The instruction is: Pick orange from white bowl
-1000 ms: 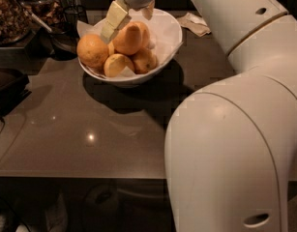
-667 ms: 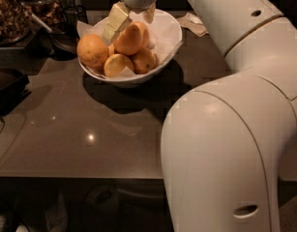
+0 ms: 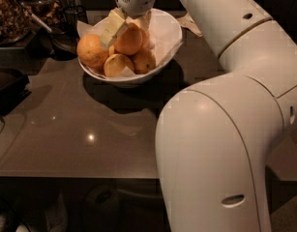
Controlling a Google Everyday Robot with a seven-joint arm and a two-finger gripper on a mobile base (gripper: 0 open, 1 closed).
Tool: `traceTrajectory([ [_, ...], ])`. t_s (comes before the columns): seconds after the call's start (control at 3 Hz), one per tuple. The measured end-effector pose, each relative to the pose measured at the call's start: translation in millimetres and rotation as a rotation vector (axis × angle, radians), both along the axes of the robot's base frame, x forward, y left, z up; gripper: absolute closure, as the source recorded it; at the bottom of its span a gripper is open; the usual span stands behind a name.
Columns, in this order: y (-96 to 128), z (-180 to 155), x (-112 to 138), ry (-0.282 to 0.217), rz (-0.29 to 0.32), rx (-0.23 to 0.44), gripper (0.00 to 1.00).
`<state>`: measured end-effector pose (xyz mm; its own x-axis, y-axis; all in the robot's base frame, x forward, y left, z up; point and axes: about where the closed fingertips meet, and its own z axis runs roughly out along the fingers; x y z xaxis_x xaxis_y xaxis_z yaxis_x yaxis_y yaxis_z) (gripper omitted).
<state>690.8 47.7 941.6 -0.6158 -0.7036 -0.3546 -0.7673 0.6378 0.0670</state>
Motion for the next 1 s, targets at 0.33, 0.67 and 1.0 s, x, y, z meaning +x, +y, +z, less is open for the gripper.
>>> traceTrajectory([
  [0.33,-2.5,1.7,-0.4,0.002,0.0,0.0,0.16],
  [0.67,-5.2,2.9,-0.6,0.002,0.0,0.0,0.35],
  [1.0,-8.1,3.3,-0.7,0.002,-0.001,0.0,0.58],
])
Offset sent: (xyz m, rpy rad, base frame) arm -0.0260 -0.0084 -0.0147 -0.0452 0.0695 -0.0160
